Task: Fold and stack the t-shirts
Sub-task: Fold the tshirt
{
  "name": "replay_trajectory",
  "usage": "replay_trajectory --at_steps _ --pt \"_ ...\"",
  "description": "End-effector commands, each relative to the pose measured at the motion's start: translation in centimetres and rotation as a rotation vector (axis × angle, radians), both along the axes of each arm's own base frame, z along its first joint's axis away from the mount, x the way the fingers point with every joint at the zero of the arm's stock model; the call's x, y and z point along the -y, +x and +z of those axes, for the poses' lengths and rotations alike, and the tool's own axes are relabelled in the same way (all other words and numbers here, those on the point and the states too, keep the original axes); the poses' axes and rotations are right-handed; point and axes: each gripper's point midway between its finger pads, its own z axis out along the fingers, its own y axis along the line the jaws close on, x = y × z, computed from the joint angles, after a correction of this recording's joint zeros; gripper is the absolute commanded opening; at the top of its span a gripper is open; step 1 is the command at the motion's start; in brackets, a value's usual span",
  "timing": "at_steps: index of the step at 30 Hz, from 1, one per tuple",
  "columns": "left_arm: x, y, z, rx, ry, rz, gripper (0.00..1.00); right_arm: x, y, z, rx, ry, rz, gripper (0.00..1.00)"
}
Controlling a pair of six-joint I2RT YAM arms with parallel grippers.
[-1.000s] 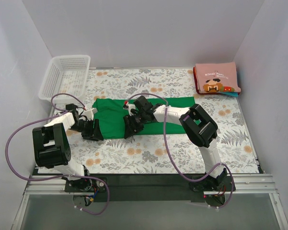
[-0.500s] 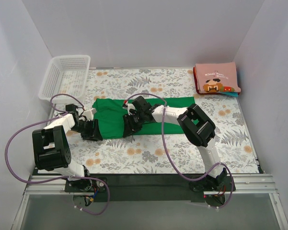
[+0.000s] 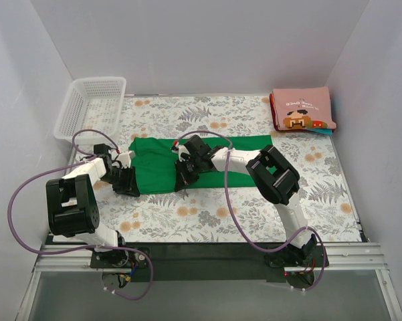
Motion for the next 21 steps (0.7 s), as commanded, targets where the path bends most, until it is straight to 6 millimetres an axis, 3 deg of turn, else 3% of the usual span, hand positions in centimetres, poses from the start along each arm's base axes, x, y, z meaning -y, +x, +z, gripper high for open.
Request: replay_trajectory --at_steps 1,8,11,14,21 --pt "-1.3 1.5 -1.3 0.035 0.107 -0.017 0.23 0.3 -0.5 -1.6 -0.013 -0.039 0.021 0.05" --pt "-1.1 1.7 -1.8 0.021 0.115 -0.018 0.25 -0.1 -0.4 -1.1 -0.010 -0.016 0.038 0.01" --pt "-0.9 2.0 -1.6 0.033 0.109 -0.023 0.18 -0.3 -0.5 -1.0 -0.010 -0.010 0.042 0.01" --pt "-0.8 2.0 -1.2 0.038 0.103 -0.023 0.02 -0.4 -0.4 -0.7 -0.010 -0.003 0.045 0.01" --pt "-0.2 3.0 3.0 0.103 0.069 -0.026 0.00 -0.7 0.7 2.8 0.040 0.074 0.046 0.01"
